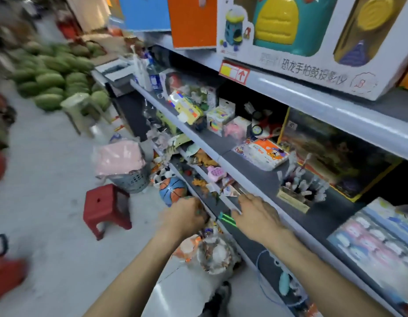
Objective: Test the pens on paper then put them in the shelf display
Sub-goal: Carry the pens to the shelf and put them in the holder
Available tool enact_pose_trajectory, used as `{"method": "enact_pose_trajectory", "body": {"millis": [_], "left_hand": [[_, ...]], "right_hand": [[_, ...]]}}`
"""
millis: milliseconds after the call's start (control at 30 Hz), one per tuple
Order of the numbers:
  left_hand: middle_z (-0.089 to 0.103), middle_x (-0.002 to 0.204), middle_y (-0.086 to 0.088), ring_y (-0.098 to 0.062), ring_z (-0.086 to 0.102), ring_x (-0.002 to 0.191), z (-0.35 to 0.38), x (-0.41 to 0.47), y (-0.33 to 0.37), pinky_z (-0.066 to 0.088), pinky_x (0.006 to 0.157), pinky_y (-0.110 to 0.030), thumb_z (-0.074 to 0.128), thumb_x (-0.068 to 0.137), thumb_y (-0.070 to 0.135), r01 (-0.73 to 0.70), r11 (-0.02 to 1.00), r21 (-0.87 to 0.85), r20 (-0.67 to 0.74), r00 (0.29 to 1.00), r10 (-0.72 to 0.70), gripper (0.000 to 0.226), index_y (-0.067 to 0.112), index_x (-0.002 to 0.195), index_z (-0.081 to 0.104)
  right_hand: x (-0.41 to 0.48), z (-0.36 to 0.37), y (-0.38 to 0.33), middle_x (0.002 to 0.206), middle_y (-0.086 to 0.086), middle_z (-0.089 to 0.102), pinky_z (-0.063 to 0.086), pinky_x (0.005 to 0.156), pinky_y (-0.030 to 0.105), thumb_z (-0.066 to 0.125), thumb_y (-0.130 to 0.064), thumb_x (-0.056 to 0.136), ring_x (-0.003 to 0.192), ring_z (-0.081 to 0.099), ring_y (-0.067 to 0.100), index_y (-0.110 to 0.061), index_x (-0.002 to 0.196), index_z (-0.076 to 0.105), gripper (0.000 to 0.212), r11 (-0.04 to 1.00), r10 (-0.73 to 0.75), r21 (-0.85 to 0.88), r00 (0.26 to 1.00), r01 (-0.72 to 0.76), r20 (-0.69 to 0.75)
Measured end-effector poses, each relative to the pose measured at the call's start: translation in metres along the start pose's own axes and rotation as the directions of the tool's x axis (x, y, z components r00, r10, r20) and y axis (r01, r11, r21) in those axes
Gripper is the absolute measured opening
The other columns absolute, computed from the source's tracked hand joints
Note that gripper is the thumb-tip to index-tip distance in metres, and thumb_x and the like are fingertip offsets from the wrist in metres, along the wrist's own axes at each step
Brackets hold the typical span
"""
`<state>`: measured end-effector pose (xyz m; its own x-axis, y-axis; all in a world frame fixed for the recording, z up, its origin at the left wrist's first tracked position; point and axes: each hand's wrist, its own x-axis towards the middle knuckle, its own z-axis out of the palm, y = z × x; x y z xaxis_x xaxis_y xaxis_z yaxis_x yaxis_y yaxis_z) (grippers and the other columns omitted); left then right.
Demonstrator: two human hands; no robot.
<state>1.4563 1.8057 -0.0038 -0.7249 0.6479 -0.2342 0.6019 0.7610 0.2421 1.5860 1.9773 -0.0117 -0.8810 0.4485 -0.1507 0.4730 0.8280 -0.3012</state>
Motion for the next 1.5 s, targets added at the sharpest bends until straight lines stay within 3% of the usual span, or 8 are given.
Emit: {"method": "enact_pose_trajectory", "body": {"millis": [200, 467, 567, 733, 867, 1000, 1233, 1500], "left_hand": [[0.069, 0.127, -0.003, -0.026, 0.068, 0.111, -0.003, -0.059, -0.094, 0.057, 0.088, -0.037, 0.056, 0.097, 0.044, 0.284, 0.956, -0.065, 0.024, 0.959, -0.283, 0.034, 0.027, 0.125, 0.067], [0.069, 0.129, -0.001, -0.027, 0.066, 0.114, -0.025, -0.108, -0.213, 0.052, 0.087, -0.035, 0.055, 0.096, 0.044, 0.499, 0.843, -0.201, -0.018, 0.859, -0.512, 0.034, 0.03, 0.125, 0.066], [0.069, 0.129, 0.001, -0.025, 0.065, 0.116, -0.031, -0.124, -0.276, 0.047, 0.083, -0.033, 0.053, 0.097, 0.044, 0.551, 0.802, -0.232, -0.029, 0.82, -0.571, 0.034, 0.031, 0.126, 0.065], [0.067, 0.129, 0.001, -0.025, 0.065, 0.113, -0.041, -0.147, -0.38, 0.052, 0.088, -0.034, 0.051, 0.097, 0.042, 0.603, 0.752, -0.267, 0.017, 0.783, -0.621, 0.035, 0.028, 0.127, 0.064], [0.066, 0.126, 0.001, -0.024, 0.065, 0.109, -0.047, -0.15, -0.454, 0.048, 0.08, -0.032, 0.05, 0.097, 0.041, 0.631, 0.721, -0.288, 0.04, 0.76, -0.649, 0.037, 0.027, 0.129, 0.064], [0.066, 0.126, -0.002, -0.026, 0.065, 0.111, -0.049, -0.137, -0.514, 0.047, 0.083, -0.033, 0.048, 0.099, 0.039, 0.653, 0.704, -0.28, 0.049, 0.742, -0.669, 0.038, 0.024, 0.131, 0.062], [0.065, 0.127, -0.002, -0.027, 0.066, 0.11, -0.045, -0.068, -0.626, 0.047, 0.083, -0.033, 0.048, 0.099, 0.039, 0.689, 0.675, -0.264, 0.211, 0.724, -0.657, 0.038, 0.022, 0.13, 0.062], [0.067, 0.123, -0.004, -0.029, 0.066, 0.108, -0.124, 0.039, -0.776, 0.047, 0.08, -0.033, 0.048, 0.098, 0.038, 0.772, 0.575, -0.271, 0.306, 0.636, -0.709, 0.036, 0.021, 0.125, 0.064]], "right_hand": [[0.009, 0.02, -0.097, 0.125, 0.01, 0.062, 0.053, 0.091, 0.041, 0.047, -0.048, 0.101, 0.115, 0.062, 0.031, -0.014, 0.124, 0.059, 0.043, 0.963, -0.256, -0.067, 0.963, 0.262, 0.089], [0.043, 0.056, -0.243, 0.119, 0.01, 0.067, 0.053, 0.084, 0.04, 0.044, -0.05, 0.098, 0.106, 0.066, 0.034, -0.016, 0.117, 0.061, 0.042, 0.882, -0.434, -0.121, 0.885, 0.456, 0.17], [0.061, 0.084, -0.31, 0.127, 0.011, 0.065, 0.051, 0.087, 0.04, 0.043, -0.05, 0.099, 0.113, 0.064, 0.034, -0.016, 0.128, 0.059, 0.047, 0.849, -0.475, -0.133, 0.849, 0.511, 0.23], [0.084, 0.13, -0.418, 0.132, 0.011, 0.063, 0.049, 0.094, 0.042, 0.043, -0.048, 0.1, 0.12, 0.06, 0.034, -0.015, 0.129, 0.058, 0.046, 0.789, -0.529, -0.172, 0.794, 0.59, 0.3], [0.106, 0.162, -0.493, 0.129, 0.011, 0.064, 0.048, 0.091, 0.041, 0.043, -0.048, 0.1, 0.117, 0.06, 0.034, -0.016, 0.125, 0.059, 0.044, 0.762, -0.551, -0.167, 0.762, 0.625, 0.34], [0.136, 0.194, -0.553, 0.129, 0.011, 0.064, 0.048, 0.093, 0.041, 0.041, -0.048, 0.102, 0.116, 0.061, 0.034, -0.013, 0.126, 0.061, 0.046, 0.737, -0.552, -0.185, 0.737, 0.65, 0.389], [0.231, 0.261, -0.644, 0.121, 0.012, 0.066, 0.047, 0.09, 0.038, 0.039, -0.046, 0.102, 0.111, 0.061, 0.031, -0.013, 0.113, 0.065, 0.042, 0.7, -0.524, -0.169, 0.661, 0.693, 0.537], [0.384, 0.282, -0.775, 0.118, 0.006, 0.07, 0.049, 0.081, 0.035, 0.043, -0.046, 0.1, 0.107, 0.067, 0.031, -0.019, 0.111, 0.067, 0.037, 0.718, -0.531, -0.065, 0.606, 0.693, 0.592]]}}
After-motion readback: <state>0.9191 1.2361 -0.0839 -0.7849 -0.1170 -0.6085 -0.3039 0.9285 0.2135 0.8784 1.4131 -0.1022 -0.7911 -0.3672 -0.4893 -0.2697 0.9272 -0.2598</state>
